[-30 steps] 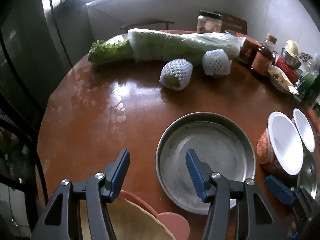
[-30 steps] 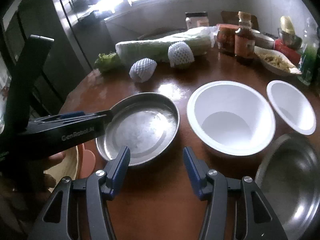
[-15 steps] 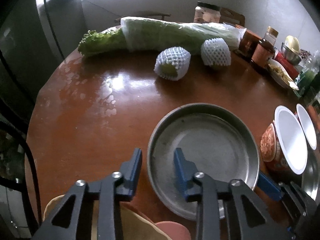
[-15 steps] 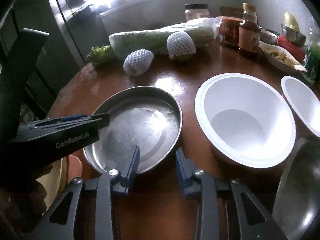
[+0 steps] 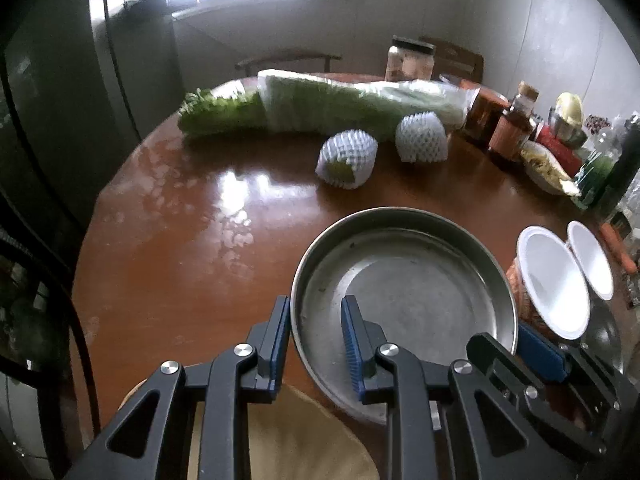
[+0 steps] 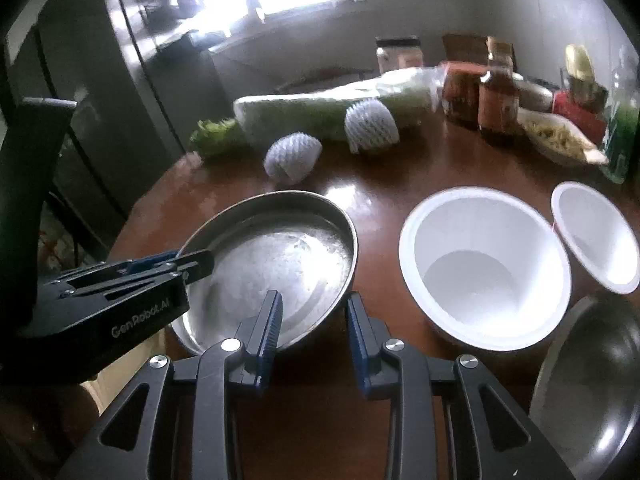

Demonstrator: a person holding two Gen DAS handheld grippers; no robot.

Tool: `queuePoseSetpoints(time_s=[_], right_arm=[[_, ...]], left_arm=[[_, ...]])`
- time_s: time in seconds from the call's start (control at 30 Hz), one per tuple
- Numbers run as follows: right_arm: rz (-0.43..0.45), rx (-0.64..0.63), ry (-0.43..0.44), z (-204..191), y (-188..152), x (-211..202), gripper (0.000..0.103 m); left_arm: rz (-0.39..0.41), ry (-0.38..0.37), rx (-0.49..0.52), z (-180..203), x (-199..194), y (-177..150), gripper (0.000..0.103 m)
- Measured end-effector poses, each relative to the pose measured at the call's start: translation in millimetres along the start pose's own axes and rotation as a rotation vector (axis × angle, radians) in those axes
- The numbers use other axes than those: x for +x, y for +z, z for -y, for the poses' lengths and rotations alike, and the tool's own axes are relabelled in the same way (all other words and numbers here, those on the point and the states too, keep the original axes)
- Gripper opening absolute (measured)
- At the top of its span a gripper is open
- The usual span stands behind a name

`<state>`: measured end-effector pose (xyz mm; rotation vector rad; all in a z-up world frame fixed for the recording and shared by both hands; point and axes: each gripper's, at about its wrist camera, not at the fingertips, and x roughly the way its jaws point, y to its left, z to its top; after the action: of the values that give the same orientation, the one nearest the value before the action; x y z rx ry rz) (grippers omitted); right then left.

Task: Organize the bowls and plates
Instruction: 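Carry the steel pan over and lower it onto the shell bowl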

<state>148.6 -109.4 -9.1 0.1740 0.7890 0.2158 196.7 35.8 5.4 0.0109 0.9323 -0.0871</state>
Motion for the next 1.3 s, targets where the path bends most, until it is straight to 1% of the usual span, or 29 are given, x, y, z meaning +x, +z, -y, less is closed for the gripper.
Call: queuePoseSetpoints(time_s=[0.3, 0.63, 0.83, 1.1, 1.3], right_arm=[[0.049, -0.032, 0.012, -18.8, 1.5, -25.5, 0.033], [0.111, -0.107, 0.05, -57.1, -0.2, -58.9, 0.033], [0.131, -0.16, 0.077, -80.2, -1.5, -74.4, 0.033], [0.135, -0.229, 0.111, -107.6, -9.8, -83.4, 0.033], [0.11, -0.278, 0.123, -122.4, -21.2, -75.9, 0.033]], left_arm=[[0.067, 0.0, -0.015, -11.7, -39.1, -3.9, 0.026], [0.145, 0.045, -0.036, -33.9, -87.9, -15.1, 0.026], [0.18, 0.069, -0.064, -51.0, -112.8, -26.7, 0.026], [0.192, 0.103, -0.099, -73.5, -128.7, -44.5, 0.026], [0.175, 0.124, -0.126, -88.1, -122.3, -57.9, 0.026]])
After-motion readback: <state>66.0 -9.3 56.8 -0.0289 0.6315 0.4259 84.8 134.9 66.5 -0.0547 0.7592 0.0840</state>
